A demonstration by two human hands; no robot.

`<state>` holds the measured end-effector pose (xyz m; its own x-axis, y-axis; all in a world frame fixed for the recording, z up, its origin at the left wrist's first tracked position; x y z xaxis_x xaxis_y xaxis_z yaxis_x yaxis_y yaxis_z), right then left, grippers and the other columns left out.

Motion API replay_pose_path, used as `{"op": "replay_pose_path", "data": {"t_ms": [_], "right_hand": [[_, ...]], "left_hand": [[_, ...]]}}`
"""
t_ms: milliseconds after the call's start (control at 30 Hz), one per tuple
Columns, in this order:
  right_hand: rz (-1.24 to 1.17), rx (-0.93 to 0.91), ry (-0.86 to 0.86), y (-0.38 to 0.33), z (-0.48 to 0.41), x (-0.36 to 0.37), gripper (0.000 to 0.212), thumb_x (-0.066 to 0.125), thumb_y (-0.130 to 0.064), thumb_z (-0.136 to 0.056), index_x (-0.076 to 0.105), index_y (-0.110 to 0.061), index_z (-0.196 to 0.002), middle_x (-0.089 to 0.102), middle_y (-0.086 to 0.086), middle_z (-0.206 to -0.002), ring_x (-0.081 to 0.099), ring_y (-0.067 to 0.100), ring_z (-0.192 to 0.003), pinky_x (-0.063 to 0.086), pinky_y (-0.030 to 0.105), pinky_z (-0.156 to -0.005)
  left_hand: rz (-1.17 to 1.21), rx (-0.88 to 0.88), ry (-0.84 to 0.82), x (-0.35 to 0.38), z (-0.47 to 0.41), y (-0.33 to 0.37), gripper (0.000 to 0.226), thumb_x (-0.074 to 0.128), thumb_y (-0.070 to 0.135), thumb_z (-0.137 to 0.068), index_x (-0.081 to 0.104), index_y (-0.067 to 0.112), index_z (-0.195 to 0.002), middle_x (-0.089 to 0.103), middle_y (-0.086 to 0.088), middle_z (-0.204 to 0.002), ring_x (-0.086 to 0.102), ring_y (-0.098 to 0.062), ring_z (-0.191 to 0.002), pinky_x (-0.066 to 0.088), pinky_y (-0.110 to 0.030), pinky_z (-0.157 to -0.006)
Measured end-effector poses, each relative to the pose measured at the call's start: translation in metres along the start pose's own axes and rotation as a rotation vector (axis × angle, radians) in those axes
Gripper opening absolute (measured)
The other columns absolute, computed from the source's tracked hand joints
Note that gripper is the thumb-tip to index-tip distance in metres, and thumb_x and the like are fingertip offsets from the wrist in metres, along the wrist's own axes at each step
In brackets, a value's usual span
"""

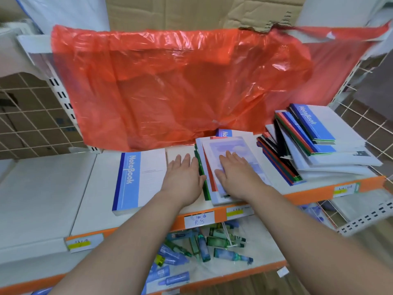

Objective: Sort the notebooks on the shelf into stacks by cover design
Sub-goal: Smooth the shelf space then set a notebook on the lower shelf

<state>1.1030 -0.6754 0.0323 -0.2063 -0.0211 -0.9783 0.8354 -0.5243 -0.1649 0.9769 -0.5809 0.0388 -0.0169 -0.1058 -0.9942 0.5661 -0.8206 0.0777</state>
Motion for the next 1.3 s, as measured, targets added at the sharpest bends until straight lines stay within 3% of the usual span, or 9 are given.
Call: {"op": "replay_pose_path", "data": {"t_ms": [167, 267, 400, 600, 800, 933, 1067, 1200, 1300], "right_hand": [[-0.009, 0.075, 0.021, 0.027, -0.001, -0.005, 0.059, 0.029, -0.044, -0.102, 0.021, -0.014, -0.152, 0.011, 0.013, -0.161, 0.011, 0.03, -0.148, 0.016, 0.044, -0.119], [-0.016, 0.243, -0.014, 0.053, 0.004, -0.007, 0.065, 0.03, -0.05, -0.1, 0.02, -0.013, -0.152, 0.016, 0.013, -0.159, 0.019, 0.033, -0.144, 0.027, 0.047, -0.113], [-0.072, 0.372, -0.037, 0.072, 0.011, -0.007, 0.074, 0.036, -0.064, -0.094, 0.034, -0.009, -0.143, 0.04, 0.014, -0.143, 0.034, 0.035, -0.13, 0.039, 0.046, -0.099], [-0.071, 0.381, 0.016, 0.071, 0.008, -0.011, 0.066, 0.043, -0.063, -0.093, 0.047, -0.006, -0.126, 0.05, 0.014, -0.128, 0.042, 0.033, -0.12, 0.042, 0.041, -0.091], [-0.119, 0.391, 0.057, 0.075, 0.009, -0.013, 0.063, 0.039, -0.061, -0.095, 0.048, -0.006, -0.123, 0.052, 0.015, -0.126, 0.044, 0.033, -0.117, 0.043, 0.04, -0.087], [-0.147, 0.416, 0.075, 0.079, 0.01, -0.019, 0.065, 0.031, -0.063, -0.095, 0.048, -0.009, -0.127, 0.052, 0.013, -0.129, 0.042, 0.034, -0.119, 0.041, 0.044, -0.091], [-0.554, 0.397, 0.171, 0.076, 0.011, -0.039, 0.062, 0.04, -0.055, -0.097, 0.044, -0.008, -0.137, 0.053, 0.011, -0.132, 0.049, 0.031, -0.119, 0.04, 0.035, -0.095], [-0.83, 0.312, 0.241, 0.064, 0.008, -0.047, 0.039, 0.05, -0.036, -0.099, 0.06, -0.004, -0.119, 0.062, -0.001, -0.096, 0.057, 0.016, -0.081, 0.042, 0.027, -0.066], [-0.85, 0.263, 0.254, 0.044, -0.001, -0.039, 0.031, 0.053, -0.036, -0.098, 0.061, -0.009, -0.11, 0.067, 0.005, -0.099, 0.06, 0.018, -0.08, 0.038, 0.023, -0.054]], "left_hand": [[0.07, -0.009, -0.018, 0.004, -0.015, 0.015, 0.059, 0.035, 0.048, -0.101, 0.035, 0.01, -0.146, 0.032, -0.016, -0.155, 0.026, -0.038, -0.144, 0.024, -0.046, -0.117], [0.142, -0.028, -0.05, 0.009, -0.021, 0.028, 0.044, 0.038, 0.047, -0.101, 0.051, 0.013, -0.124, 0.054, -0.012, -0.127, 0.047, -0.033, -0.118, 0.041, -0.043, -0.096], [0.299, -0.142, -0.076, 0.013, -0.031, 0.041, 0.045, 0.041, 0.049, -0.1, 0.06, 0.01, -0.111, 0.053, -0.016, -0.115, 0.052, -0.035, -0.105, 0.046, -0.042, -0.091], [0.411, -0.274, -0.046, 0.009, -0.04, 0.049, 0.049, 0.051, 0.05, -0.095, 0.055, 0.007, -0.119, 0.052, -0.017, -0.119, 0.054, -0.036, -0.109, 0.047, -0.04, -0.089], [0.946, -0.352, 0.018, 0.002, -0.041, 0.059, 0.03, 0.057, 0.028, -0.096, 0.047, 0.007, -0.115, 0.06, -0.012, -0.116, 0.06, -0.031, -0.105, 0.051, -0.035, -0.083], [1.331, -0.39, 0.059, -0.001, -0.039, 0.063, 0.013, 0.053, 0.019, -0.098, 0.042, 0.017, -0.091, 0.059, -0.011, -0.101, 0.058, -0.021, -0.081, 0.048, -0.03, -0.065], [1.595, -0.415, 0.073, -0.011, -0.032, 0.055, 0.012, 0.058, 0.02, -0.094, 0.049, 0.014, -0.099, 0.068, -0.019, -0.107, 0.069, -0.033, -0.094, 0.058, -0.054, -0.082], [1.59, -0.419, 0.079, -0.017, -0.021, 0.031, 0.006, 0.054, 0.017, -0.1, 0.05, 0.014, -0.103, 0.071, -0.016, -0.105, 0.071, -0.032, -0.094, 0.058, -0.054, -0.082], [1.549, -0.452, 0.131, -0.017, -0.008, 0.008, 0.007, 0.054, 0.019, -0.099, 0.05, 0.015, -0.104, 0.07, -0.015, -0.107, 0.071, -0.031, -0.095, 0.058, -0.054, -0.083]]}}
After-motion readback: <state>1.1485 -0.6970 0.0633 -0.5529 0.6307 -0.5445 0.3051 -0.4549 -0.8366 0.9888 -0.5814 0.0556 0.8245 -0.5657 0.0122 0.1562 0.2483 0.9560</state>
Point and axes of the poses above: each hand's wrist, its own z-axis away from the middle knuckle, its own x-axis out of the palm, y = z × x, the point moved 4 cm from there along -z, towards the middle knuckle
